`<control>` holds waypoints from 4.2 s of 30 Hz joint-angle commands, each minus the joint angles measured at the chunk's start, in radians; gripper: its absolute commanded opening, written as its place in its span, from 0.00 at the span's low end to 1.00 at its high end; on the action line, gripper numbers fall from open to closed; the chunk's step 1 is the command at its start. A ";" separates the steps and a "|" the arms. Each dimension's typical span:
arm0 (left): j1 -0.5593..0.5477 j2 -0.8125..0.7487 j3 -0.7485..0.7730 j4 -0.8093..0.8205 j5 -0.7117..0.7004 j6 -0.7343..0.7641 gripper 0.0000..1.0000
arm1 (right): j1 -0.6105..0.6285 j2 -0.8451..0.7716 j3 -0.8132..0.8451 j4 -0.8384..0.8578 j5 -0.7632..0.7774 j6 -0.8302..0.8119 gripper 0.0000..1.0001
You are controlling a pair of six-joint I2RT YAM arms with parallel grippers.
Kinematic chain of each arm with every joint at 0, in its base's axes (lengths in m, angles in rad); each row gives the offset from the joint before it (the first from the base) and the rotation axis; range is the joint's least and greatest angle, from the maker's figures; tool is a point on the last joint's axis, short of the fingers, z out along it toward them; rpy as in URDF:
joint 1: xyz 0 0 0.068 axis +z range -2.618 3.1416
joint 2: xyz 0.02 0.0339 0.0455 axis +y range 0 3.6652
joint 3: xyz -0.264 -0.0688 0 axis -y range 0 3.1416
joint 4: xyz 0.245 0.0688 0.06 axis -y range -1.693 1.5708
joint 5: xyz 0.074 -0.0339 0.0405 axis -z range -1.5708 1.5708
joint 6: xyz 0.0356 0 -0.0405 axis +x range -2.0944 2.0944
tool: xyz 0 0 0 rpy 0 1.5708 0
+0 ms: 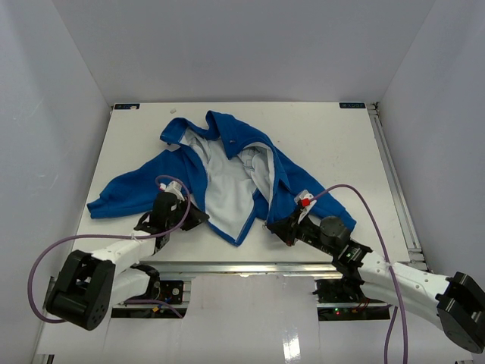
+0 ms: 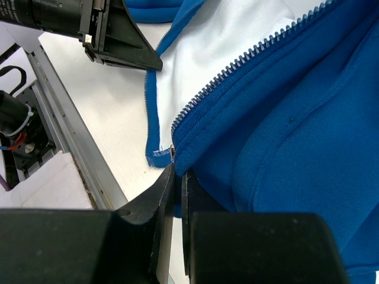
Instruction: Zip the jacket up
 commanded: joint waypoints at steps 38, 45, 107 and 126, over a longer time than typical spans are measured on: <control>-0.070 0.650 0.926 -0.229 0.265 0.152 0.51 | 0.006 0.382 0.027 0.308 -0.019 0.050 0.08; -0.070 0.525 0.826 -0.316 0.185 0.334 0.59 | 0.004 0.335 0.036 0.277 -0.031 0.053 0.08; -0.111 0.545 0.772 -0.146 0.347 0.124 0.54 | 0.003 0.268 0.051 0.185 0.037 0.017 0.08; -0.146 0.334 0.717 -0.357 0.111 0.224 0.62 | 0.001 0.261 0.046 0.174 0.045 0.015 0.08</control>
